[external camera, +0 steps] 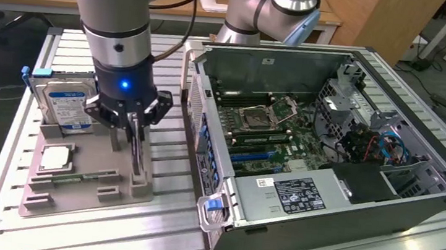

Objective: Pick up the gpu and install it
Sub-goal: 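Pick up the gpu and move the gpu toward the slot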

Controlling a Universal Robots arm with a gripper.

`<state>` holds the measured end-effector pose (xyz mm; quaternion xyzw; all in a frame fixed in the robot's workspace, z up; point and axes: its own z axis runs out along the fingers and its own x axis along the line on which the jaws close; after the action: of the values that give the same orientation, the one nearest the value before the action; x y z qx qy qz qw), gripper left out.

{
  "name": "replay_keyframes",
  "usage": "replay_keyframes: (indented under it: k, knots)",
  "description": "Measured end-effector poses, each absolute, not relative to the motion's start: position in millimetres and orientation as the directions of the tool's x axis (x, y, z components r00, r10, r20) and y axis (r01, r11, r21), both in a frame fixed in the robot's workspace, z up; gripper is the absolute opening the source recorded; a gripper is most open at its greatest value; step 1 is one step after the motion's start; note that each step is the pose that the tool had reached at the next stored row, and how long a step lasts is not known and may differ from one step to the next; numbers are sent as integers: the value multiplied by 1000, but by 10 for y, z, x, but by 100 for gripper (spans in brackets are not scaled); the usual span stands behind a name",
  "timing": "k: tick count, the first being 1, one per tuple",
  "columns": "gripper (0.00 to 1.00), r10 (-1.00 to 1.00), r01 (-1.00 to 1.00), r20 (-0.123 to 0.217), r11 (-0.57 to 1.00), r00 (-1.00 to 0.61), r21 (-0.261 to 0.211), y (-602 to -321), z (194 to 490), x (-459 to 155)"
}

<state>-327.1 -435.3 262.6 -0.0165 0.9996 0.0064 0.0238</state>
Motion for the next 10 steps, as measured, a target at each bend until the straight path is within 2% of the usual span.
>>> replay_keyframes:
  k: [10]
  knots:
    - [26,-33,-33,-48,999,-998,12,-4353,2717,-3271]
